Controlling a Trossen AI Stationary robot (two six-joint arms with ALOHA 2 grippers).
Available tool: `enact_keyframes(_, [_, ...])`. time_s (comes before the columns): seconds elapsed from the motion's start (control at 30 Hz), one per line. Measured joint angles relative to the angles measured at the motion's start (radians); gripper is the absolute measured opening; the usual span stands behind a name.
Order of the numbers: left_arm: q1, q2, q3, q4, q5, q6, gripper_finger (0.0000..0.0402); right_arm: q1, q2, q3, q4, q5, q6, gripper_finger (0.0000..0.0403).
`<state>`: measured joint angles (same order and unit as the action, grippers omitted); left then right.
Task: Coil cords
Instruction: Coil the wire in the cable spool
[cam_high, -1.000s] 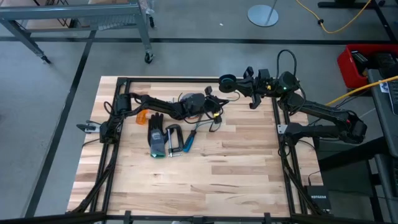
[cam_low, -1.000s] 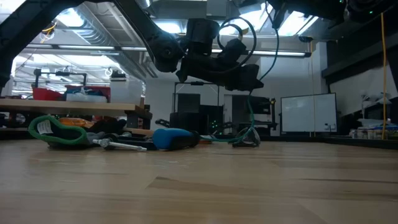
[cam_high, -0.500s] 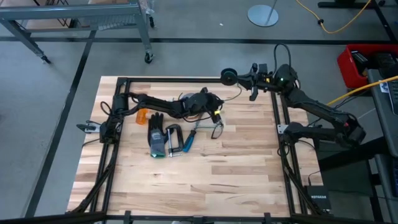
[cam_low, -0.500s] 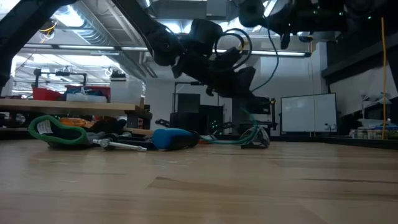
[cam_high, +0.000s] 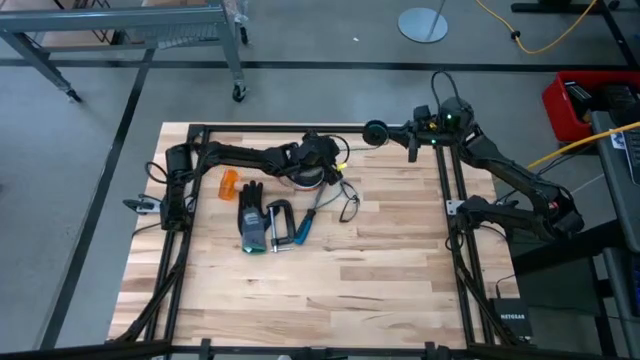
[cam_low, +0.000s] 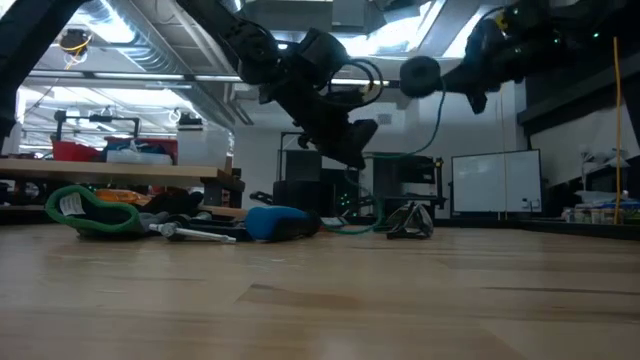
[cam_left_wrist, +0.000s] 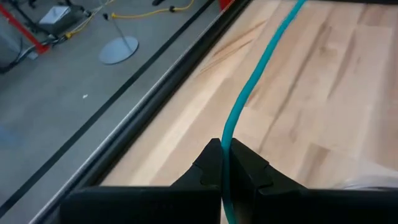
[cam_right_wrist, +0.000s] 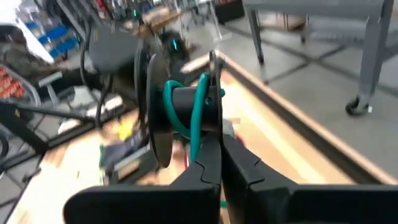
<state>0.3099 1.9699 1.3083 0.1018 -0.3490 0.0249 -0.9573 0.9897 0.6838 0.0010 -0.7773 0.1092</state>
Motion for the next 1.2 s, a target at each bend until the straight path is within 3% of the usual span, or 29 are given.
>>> enact_keyframes(0.2, [0.036, -0.021, 0.0, -0.023, 0.0, 0.0, 0.0, 0.001, 0.001, 0.0, -0.161, 0.023, -0.067, 0.0001])
enact_keyframes(0.53, [0.049, -0.059, 0.0, -0.014, 0.005, 0.049, 0.0, 0.002, 0.002, 0.0, -0.349, 0.232, -0.146, 0.0001])
enact_keyframes(0.8, [0.062, -0.078, 0.0, -0.011, 0.005, 0.072, 0.0, 0.002, 0.002, 0.0, -0.443, 0.332, -0.17, 0.0001])
enact_keyframes(1.2, [0.123, -0.132, 0.0, 0.02, 0.005, 0.093, 0.0, 0.003, 0.002, 0.0, -0.528, 0.339, -0.17, 0.0001])
